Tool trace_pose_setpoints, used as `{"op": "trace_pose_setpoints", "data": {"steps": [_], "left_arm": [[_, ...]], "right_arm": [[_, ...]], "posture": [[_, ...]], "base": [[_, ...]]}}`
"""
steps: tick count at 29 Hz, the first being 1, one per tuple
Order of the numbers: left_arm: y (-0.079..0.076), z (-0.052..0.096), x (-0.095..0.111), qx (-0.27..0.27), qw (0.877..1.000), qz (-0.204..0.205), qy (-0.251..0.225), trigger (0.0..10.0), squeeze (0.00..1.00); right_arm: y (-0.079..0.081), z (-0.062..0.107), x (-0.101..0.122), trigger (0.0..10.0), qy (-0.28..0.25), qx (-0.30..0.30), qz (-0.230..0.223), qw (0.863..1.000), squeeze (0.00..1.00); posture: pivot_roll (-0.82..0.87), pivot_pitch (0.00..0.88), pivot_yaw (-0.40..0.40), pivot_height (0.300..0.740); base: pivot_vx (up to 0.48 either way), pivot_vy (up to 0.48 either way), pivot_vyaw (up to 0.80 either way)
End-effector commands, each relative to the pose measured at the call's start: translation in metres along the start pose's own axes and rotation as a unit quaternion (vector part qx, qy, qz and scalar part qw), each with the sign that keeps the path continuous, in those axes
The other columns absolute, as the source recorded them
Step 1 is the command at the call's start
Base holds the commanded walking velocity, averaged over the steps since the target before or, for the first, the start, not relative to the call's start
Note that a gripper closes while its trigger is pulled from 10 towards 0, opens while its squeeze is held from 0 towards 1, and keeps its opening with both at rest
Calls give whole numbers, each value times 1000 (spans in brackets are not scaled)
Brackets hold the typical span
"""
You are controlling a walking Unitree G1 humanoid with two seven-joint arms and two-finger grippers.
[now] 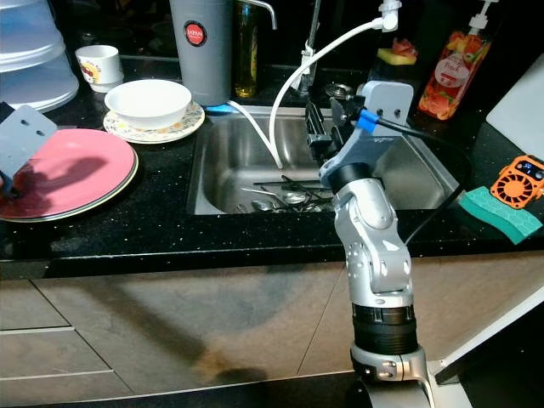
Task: Kitchen organization
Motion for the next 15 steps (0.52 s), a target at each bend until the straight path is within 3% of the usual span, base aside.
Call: {"op": "trace_pose_setpoints", "data": {"steps": [1, 3, 6, 7, 8, 9, 12, 14, 15], "left_arm": [[-22, -2, 5, -26, 1000, -7, -7, 0, 0], [-4, -2, 19, 4, 1000, -3, -31, 0, 0], [8, -2, 29, 30, 998, 2, -47, 0, 0], [22, 1, 46, 59, 995, 2, -76, 0, 0], [36, 4, 59, 90, 991, 1, -98, 5451, 0], [47, 7, 71, 114, 987, -1, -116, 10000, 0], [66, 11, 86, 149, 980, -2, -133, 10000, 0], [86, 22, 113, 189, 966, 2, -176, 10000, 0], [95, 36, 145, 207, 949, 28, -238, 10000, 0]], "right_arm": [[-4, 2, 5, 10000, -9, -7, 3, 1000, 0], [-4, 2, 5, 10000, -9, -6, 4, 1000, 0], [-4, 2, 5, 10000, -9, -5, 4, 1000, 0], [-4, 2, 5, 10000, -10, -5, 4, 1000, 0], [-4, 1, 5, 10000, -10, -5, 5, 1000, 0], [-4, 1, 6, 10000, -10, -5, 5, 1000, 0], [-4, 0, 7, 10000, -12, -5, 6, 1000, 0], [-5, 0, 8, 10000, -15, -7, 7, 1000, 0], [-6, 0, 9, 10000, -16, -8, 7, 1000, 0]], "posture": [[56, 0, -54, 740], [56, 0, -55, 740], [54, 0, -59, 740], [54, 0, -59, 740], [54, 0, -59, 740], [53, 0, -58, 740], [47, 0, -51, 740], [43, 0, -50, 740], [42, 0, -53, 740]], "base": [[0, 0, 0], [0, 0, 0], [0, 0, 0], [0, 0, 0], [0, 0, 0], [0, 0, 0], [0, 0, 0], [0, 0, 0], [0, 0, 0]]}}
Point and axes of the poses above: a point about 5 cm out from each wrist's last joint towards the gripper, its own z axis pointing back from the gripper into the wrist, its own x axis along the axis of the wrist's last joint, y = z × x, the point moved 6 cm from there along -z, pointing out of the wrist towards the gripper, and after that the axes turned 10 degrees about -z, right-handed, at the moved point
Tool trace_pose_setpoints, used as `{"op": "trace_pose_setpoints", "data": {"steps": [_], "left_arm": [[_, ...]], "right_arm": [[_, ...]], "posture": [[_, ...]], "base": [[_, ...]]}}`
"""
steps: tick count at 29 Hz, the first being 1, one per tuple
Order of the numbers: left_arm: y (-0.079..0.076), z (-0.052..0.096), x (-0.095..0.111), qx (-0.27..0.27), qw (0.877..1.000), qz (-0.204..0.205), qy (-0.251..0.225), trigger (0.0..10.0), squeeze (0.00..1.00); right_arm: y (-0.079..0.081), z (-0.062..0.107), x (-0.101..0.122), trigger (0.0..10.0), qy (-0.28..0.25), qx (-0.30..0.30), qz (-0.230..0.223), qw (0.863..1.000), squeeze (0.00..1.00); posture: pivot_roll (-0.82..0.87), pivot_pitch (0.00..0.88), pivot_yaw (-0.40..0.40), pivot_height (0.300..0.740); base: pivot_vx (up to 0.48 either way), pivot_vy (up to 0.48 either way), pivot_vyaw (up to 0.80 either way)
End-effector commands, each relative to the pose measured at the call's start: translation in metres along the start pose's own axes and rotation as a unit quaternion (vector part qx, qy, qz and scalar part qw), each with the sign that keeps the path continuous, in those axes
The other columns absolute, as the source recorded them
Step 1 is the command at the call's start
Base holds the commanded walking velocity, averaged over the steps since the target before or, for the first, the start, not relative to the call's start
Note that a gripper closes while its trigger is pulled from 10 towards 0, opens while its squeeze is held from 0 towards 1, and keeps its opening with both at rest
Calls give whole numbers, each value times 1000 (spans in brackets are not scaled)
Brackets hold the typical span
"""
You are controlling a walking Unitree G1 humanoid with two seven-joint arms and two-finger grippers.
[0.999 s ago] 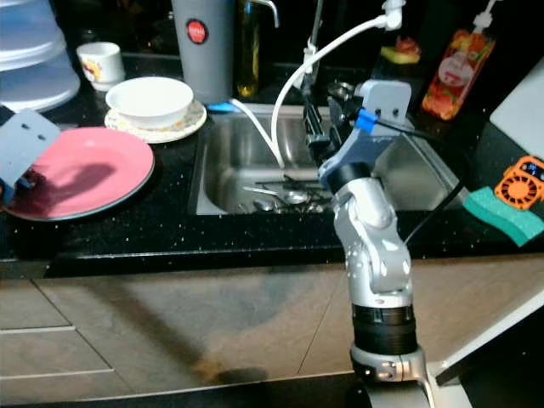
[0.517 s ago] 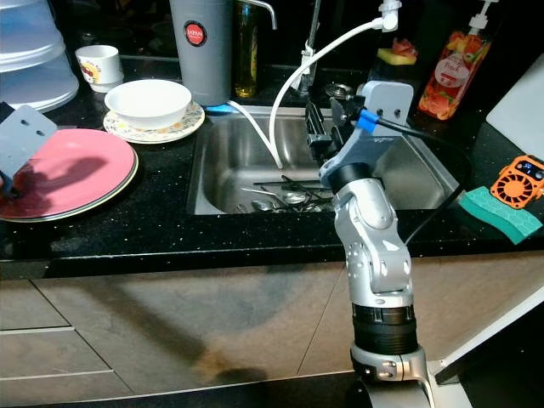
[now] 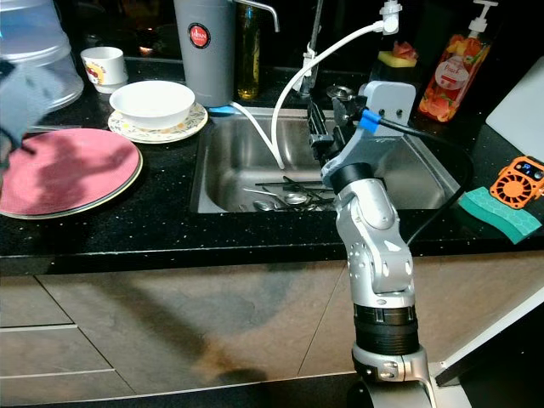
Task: Kitchen organization
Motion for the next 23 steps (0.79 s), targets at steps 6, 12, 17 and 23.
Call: {"op": "trace_pose_setpoints", "data": {"steps": [6, 12, 17, 23], "left_arm": [[-29, 30, 176, -112, 912, 277, -281, 10000, 0], [-65, 96, 263, -249, 782, 398, -409, 10000, 102], [-129, 111, 262, -336, 773, 402, -357, 10000, 1000], [-150, 100, 230, -365, 743, 490, -272, 10000, 0]], "right_arm": [[-6, 0, 9, 10000, -16, -10, 9, 1000, 0], [-10, 4, 15, 10000, -27, -22, 16, 999, 0], [-15, 9, 16, 10000, -29, -34, 19, 999, 0], [-15, 10, 15, 10000, -27, -37, 17, 999, 0]], "posture": [[33, 0, -46, 740], [-15, 0, -15, 740], [-33, 0, 1, 740], [-29, 0, -2, 740]], "base": [[0, 0, 0], [0, 0, 0], [0, 0, 0], [0, 0, 0]]}}
Point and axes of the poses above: a point about 5 cm out from each wrist's last joint towards the gripper, its own z axis pointing back from the gripper into the wrist, its own x axis along the axis of the wrist's last joint, y = z × x, the point moved 6 cm from there along -z, pointing out of the wrist towards the gripper, and after that the axes turned 10 degrees about -z, right-handed, at the moved point
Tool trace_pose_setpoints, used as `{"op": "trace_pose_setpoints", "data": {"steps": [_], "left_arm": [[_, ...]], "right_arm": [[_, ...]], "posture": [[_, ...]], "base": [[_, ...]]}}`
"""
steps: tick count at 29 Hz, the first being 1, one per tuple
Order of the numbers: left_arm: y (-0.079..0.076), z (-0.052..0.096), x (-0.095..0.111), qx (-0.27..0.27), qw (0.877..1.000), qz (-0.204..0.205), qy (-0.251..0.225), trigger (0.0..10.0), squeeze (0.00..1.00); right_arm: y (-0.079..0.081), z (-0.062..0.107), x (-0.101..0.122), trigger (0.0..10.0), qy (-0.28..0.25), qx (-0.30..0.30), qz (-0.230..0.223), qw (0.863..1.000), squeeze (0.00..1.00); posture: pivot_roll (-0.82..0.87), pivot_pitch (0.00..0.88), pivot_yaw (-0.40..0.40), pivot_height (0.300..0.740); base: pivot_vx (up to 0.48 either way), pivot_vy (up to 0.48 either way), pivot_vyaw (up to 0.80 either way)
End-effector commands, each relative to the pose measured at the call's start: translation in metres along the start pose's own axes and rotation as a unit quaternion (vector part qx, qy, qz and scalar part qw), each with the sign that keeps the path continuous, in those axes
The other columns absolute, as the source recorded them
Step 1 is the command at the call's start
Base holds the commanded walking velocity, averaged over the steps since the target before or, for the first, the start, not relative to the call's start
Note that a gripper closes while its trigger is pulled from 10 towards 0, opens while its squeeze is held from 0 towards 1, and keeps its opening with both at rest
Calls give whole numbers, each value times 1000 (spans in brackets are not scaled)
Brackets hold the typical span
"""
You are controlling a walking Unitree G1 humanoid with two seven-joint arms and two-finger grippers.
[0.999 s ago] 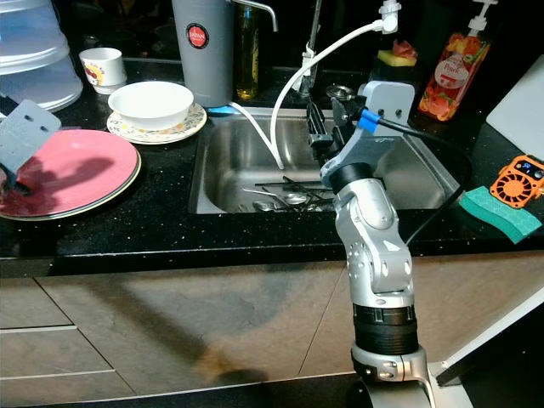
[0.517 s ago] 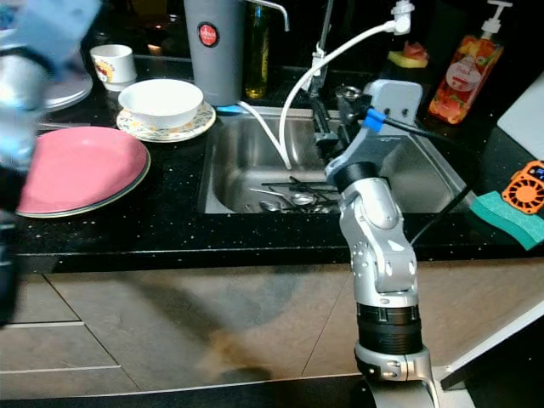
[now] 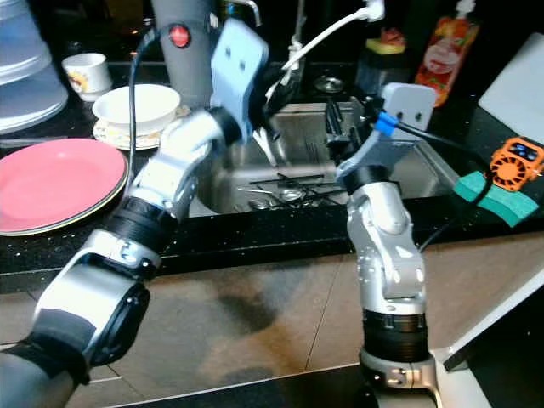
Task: Kitchen organization
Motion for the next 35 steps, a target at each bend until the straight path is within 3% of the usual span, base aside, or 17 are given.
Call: {"op": "trace_pose_setpoints", "data": {"steps": [1, 6, 15, 21, 23, 27, 30, 35], "left_arm": [[15, 10, -6, 29, 998, 58, -3, 10000, 0], [28, 21, 9, 50, 997, 46, -35, 10000, 0], [44, 29, 19, 96, 994, 25, -45, 10000, 0], [39, 32, 22, 116, 992, -21, -48, 10000, 0], [34, 33, 26, 111, 992, -21, -57, 10000, 0], [27, 41, 43, 112, 985, 54, -122, 10000, 0], [27, 44, 44, 127, 983, 53, -125, 10000, 0], [14, 46, 45, 120, 985, 29, -121, 10000, 0]], "right_arm": [[3, 2, 3, 10000, -5, 5, -1, 1000, 0], [5, 0, 1, 10000, -2, 9, -4, 1000, 0], [6, 1, -1, 10000, 0, 8, -6, 1000, 0], [4, 2, -1, 10000, -1, 5, -5, 1000, 0], [4, 2, -1, 10000, -1, 3, -4, 1000, 0], [2, 3, -2, 10000, -1, 1, -3, 1000, 0], [2, 3, -2, 10000, -1, 0, -3, 1000, 0], [2, 3, -3, 10000, 1, 0, 0, 1000, 0]], "posture": [[-29, 0, -2, 740], [-15, 0, -10, 740], [-4, 0, -14, 740], [-5, 0, -12, 740], [-5, 0, -12, 740], [-6, 0, -9, 740], [-3, 0, -9, 740], [-3, 0, -9, 740]], "base": [[0, 0, 0], [0, 0, 0], [0, 0, 0], [0, 0, 0], [0, 0, 0], [0, 0, 0], [0, 0, 0], [0, 0, 0]]}}
Point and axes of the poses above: a point about 5 cm out from each wrist's last joint towards the gripper, its own z axis pointing back from the gripper into the wrist, its own x axis along the axis of the wrist's last joint, y = z × x, the point moved 6 cm from there along -z, pointing out of the wrist towards the gripper, and after that the axes turned 10 degrees about -z, right-handed, at the moved point
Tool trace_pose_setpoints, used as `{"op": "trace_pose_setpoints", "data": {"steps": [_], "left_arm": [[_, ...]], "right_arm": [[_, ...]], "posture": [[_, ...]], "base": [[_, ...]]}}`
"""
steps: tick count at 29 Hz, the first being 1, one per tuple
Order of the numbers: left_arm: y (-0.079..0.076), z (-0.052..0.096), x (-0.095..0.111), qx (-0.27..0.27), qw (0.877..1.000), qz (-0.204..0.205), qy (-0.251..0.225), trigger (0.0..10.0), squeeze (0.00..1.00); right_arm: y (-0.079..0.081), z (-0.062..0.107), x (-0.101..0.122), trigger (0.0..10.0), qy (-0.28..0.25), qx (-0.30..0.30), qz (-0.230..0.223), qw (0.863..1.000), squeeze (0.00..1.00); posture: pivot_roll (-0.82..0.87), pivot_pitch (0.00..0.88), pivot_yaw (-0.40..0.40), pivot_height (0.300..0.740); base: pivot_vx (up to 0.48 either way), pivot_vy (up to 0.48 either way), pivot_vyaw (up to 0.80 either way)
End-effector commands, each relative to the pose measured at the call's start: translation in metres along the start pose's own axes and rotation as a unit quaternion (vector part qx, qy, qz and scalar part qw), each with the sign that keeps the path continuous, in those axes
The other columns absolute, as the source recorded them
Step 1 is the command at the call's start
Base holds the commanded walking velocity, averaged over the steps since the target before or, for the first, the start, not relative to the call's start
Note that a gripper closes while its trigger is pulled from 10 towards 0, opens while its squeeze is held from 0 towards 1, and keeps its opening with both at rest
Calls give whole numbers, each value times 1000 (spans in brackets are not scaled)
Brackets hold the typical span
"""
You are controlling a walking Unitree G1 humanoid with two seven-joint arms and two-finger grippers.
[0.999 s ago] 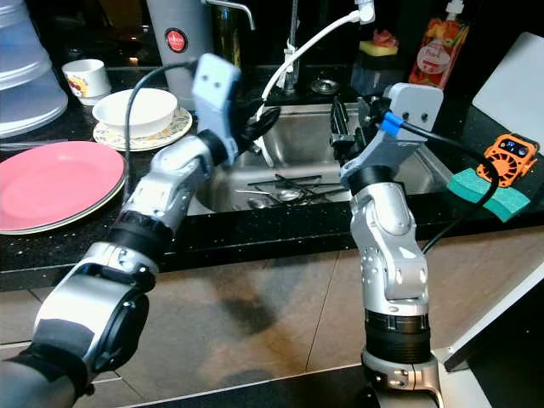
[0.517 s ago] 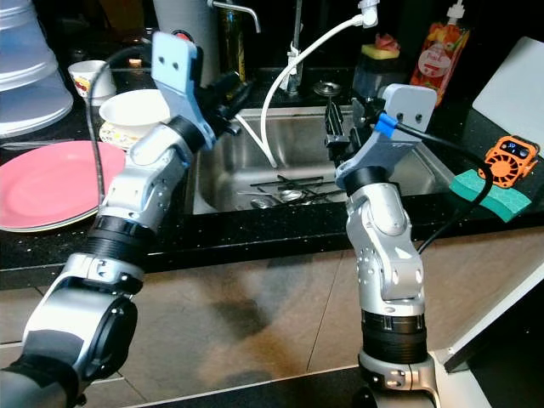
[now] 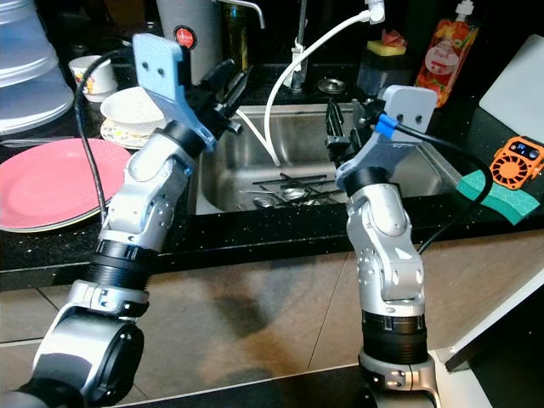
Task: Kitchen organization
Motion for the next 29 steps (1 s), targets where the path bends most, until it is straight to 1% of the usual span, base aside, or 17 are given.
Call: {"op": "trace_pose_setpoints", "data": {"steps": [1, 2, 5, 7, 8, 10, 11, 14, 17, 19, 21, 22, 23, 25, 26, 27, 29], "left_arm": [[-11, 3, 0, -11, 999, -30, 5, 10000, 0], [-13, 8, -7, -7, 998, -61, 28, 10000, 0], [-7, 11, -18, 3, 994, -93, 62, 10000, 0], [2, 13, -21, 15, 992, -103, 69, 10000, 0], [6, 13, -22, 20, 992, -100, 73, 10000, 0], [8, 14, -22, 23, 992, -98, 75, 10000, 0], [12, 14, -22, 34, 991, -109, 76, 10000, 0], [11, 16, -26, 35, 988, -125, 86, 10000, 0], [13, 18, -37, 43, 982, -137, 119, 10000, 0], [14, 18, -38, 43, 982, -137, 122, 10000, 0], [28, 24, -64, 50, 963, -177, 197, 10000, 0], [28, 24, -64, 50, 963, -177, 197, 10000, 0], [35, 28, -74, 48, 954, -193, 225, 10000, 0], [49, 31, -80, 43, 942, -224, 245, 10000, 0], [49, 31, -80, 43, 942, -224, 245, 10000, 0], [58, 31, -81, 43, 937, -238, 253, 10000, 0], [92, 29, -79, 55, 917, -278, 280, 10000, 0]], "right_arm": [[0, 2, 0, 10000, -3, -1, 2, 1000, 0], [-1, 2, -1, 10000, -1, -3, 2, 1000, 0], [-1, 2, -2, 10000, -1, -3, 1, 1000, 0], [0, 2, -3, 10000, 0, -1, -1, 1000, 0], [1, 2, -3, 10000, 1, 0, -1, 1000, 0], [1, 2, -4, 10000, 1, 1, -2, 1000, 0], [2, 2, -4, 10000, 1, 2, -2, 1000, 0], [3, 1, -5, 10000, 1, 4, -2, 1000, 0], [3, 1, -5, 10000, 1, 4, -3, 1000, 0], [3, 1, -5, 10000, 1, 4, -2, 1000, 0], [2, 0, -4, 10000, 0, 3, -2, 1000, 0], [2, 0, -4, 10000, 0, 3, -2, 1000, 0], [2, 0, -4, 10000, -1, 3, -2, 1000, 0], [2, 0, -4, 10000, -1, 3, -2, 1000, 0], [2, 0, -4, 10000, -1, 3, -2, 1000, 0], [2, 0, -3, 10000, -2, 3, -2, 1000, 0], [3, 0, -2, 10000, -3, 5, -2, 1000, 0]], "posture": [[-3, 0, -9, 740], [-3, 0, -9, 740], [-3, 0, -9, 740], [19, 0, -10, 740], [19, 0, -10, 740], [19, 0, -10, 740], [20, 0, -10, 740], [22, 0, -11, 740], [22, 0, -9, 740], [22, 0, -9, 740], [22, 0, -8, 740], [22, 0, -8, 740], [22, 0, -8, 740], [21, 0, -10, 740], [21, 0, -10, 740], [21, 0, -10, 740], [25, 0, -8, 740]], "base": [[0, 0, 0], [0, 0, 0], [0, 0, 0], [0, 0, 0], [0, 0, 0], [0, 0, 0], [0, 0, 0], [0, 0, 0], [0, 0, 0], [0, 0, 0], [0, 0, 0], [0, 0, 0], [0, 0, 0], [0, 0, 0], [0, 0, 0], [0, 0, 0], [0, 0, 0]]}}
Point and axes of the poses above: a point about 5 cm out from each wrist's last joint towards the gripper, its own z axis pointing back from the gripper into the wrist, its own x axis along the axis of the wrist's last joint, y = z × x, the point moved 6 cm from there along -z, pointing out of the wrist towards the gripper, and after that the axes turned 10 degrees about -z, right-handed, at the moved point
